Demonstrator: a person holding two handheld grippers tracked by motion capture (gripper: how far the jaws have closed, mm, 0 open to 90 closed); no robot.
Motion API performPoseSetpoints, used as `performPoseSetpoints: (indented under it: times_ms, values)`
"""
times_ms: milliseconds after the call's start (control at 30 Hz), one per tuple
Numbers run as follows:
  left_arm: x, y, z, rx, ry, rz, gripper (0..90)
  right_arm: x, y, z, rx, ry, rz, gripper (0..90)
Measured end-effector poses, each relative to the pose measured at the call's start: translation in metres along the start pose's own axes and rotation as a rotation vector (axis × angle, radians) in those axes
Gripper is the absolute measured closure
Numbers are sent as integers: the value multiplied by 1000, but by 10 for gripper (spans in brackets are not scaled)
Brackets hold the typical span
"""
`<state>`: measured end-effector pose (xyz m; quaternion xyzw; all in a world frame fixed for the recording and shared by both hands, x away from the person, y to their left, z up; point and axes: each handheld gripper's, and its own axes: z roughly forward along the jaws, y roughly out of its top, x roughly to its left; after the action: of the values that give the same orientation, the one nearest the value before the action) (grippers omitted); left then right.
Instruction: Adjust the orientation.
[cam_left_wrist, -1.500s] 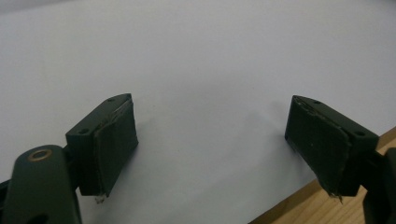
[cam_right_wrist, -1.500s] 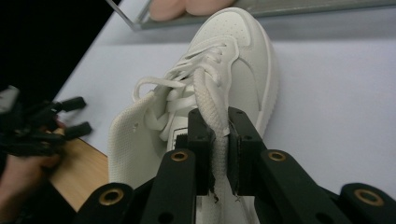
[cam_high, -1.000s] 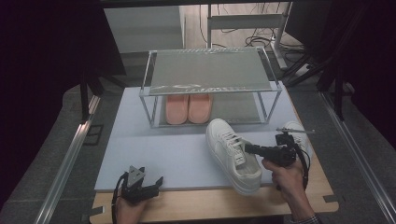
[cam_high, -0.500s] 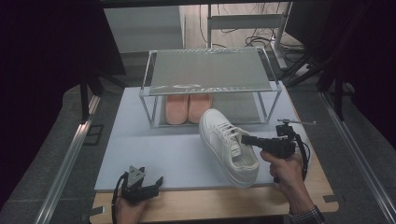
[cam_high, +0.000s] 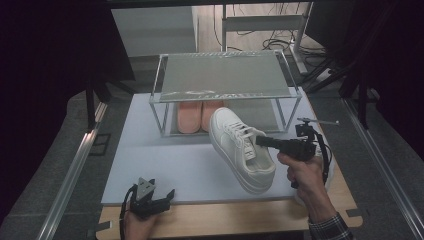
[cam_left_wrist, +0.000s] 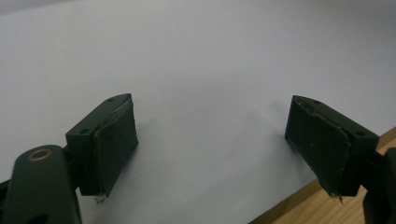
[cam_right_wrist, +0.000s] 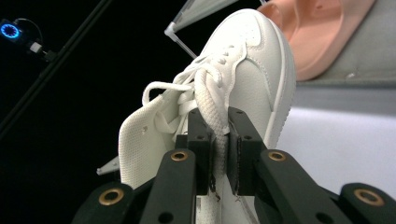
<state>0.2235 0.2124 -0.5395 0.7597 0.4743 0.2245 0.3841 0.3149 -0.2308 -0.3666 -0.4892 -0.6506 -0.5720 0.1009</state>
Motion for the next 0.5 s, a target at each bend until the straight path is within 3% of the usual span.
performPoseSetpoints:
  times_ms: [500]
  values:
    - [0,0,0,2,-1,0,162,26,31,5,-29,46,-3,815]
